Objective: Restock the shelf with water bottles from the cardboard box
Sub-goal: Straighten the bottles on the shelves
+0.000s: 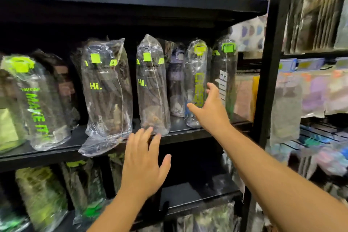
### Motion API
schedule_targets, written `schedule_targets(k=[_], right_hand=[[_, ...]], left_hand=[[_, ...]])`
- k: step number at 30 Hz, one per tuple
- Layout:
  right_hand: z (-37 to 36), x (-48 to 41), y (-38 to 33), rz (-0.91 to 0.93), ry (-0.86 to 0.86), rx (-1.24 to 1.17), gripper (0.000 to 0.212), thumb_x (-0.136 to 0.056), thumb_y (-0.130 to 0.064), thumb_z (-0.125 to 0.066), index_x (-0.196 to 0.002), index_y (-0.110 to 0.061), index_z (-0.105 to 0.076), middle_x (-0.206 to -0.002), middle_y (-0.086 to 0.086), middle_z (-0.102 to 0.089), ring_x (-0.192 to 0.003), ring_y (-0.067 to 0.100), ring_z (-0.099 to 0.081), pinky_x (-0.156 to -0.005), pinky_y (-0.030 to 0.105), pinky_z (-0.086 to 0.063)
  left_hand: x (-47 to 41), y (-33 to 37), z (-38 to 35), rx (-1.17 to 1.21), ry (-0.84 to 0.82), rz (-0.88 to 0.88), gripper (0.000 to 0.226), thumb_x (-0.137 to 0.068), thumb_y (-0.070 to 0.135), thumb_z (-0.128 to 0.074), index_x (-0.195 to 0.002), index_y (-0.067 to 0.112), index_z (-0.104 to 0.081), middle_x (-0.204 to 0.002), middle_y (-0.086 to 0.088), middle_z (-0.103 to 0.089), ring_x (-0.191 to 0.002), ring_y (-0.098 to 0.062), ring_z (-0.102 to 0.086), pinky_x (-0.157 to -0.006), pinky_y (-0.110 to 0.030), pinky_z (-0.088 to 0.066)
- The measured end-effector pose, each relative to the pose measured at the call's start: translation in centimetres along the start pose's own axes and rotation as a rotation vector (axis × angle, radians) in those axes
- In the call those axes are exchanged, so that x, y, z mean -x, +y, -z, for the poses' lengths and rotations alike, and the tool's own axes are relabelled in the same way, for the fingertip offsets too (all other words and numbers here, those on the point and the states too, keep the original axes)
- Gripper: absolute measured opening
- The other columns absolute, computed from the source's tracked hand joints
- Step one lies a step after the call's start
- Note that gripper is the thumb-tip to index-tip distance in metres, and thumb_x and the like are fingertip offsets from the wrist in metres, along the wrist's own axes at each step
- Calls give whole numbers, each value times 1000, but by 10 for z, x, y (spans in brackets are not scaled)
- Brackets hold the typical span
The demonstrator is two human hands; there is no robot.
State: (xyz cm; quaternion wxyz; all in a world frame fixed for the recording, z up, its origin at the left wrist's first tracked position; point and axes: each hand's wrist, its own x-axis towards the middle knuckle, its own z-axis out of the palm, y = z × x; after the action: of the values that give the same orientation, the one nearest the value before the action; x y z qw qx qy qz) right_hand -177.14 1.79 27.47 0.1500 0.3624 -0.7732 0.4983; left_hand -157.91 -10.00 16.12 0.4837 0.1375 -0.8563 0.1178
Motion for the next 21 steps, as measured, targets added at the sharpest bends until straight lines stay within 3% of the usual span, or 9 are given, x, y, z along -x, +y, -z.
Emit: schedule_targets(k=[4,6,8,12,15,21], right_hand=[[2,-7,-1,81,-32,118,107,-84,-49,-77,-158,-12,-10,-153,13,-34,-133,30,-46,-93,37,-43],[5,-9,-4,70,-78,183,111,-86,-53,-73,-159,-12,-1,-155,15,-26,-125,32,-53,-80,35,-43],[8,-14,-7,53,-109,210,114,-85,-57,-72,-159,-10,3,-158,17,-17,-121,35,-57,-77,35,-42],[2,-18,-6,80,-109,222,112,-77,-64,-75,-152,-7,-15,-145,15,-27,-105,33,-66,-69,35,-50],[-3,-15,-5,104,-133,179,112,-78,-60,-77,-152,-11,-9,-140,13,-34,-106,34,-64,-76,42,-55],[-2,-15,5,118,-205,90,95,-85,-42,-69,-151,-17,-5,-134,9,-34,-103,35,-59,-67,36,-38]], left_hand=[[-25,54,-12,7,-39,-198,57,-87,39,-60,-132,4,-61,-137,-16,-57,-128,-39,-53,-109,-55,-41],[-39,74,-21,-28,-106,-136,60,-88,43,-57,-135,5,-58,-136,-13,-57,-126,-34,-54,-106,-51,-45],[-48,85,-29,-86,-193,-25,63,-88,47,-55,-135,6,-56,-136,-11,-58,-123,-31,-55,-106,-49,-45],[-43,94,-42,-182,-293,68,68,-85,48,-57,-137,3,-53,-133,-13,-55,-122,-34,-54,-109,-50,-39],[-42,99,-48,-202,-246,100,65,-84,44,-59,-133,2,-55,-129,-14,-54,-121,-35,-53,-110,-51,-37],[-43,104,-54,-197,-136,115,55,-82,40,-63,-121,1,-62,-121,-15,-57,-114,-34,-52,-106,-50,-41]])
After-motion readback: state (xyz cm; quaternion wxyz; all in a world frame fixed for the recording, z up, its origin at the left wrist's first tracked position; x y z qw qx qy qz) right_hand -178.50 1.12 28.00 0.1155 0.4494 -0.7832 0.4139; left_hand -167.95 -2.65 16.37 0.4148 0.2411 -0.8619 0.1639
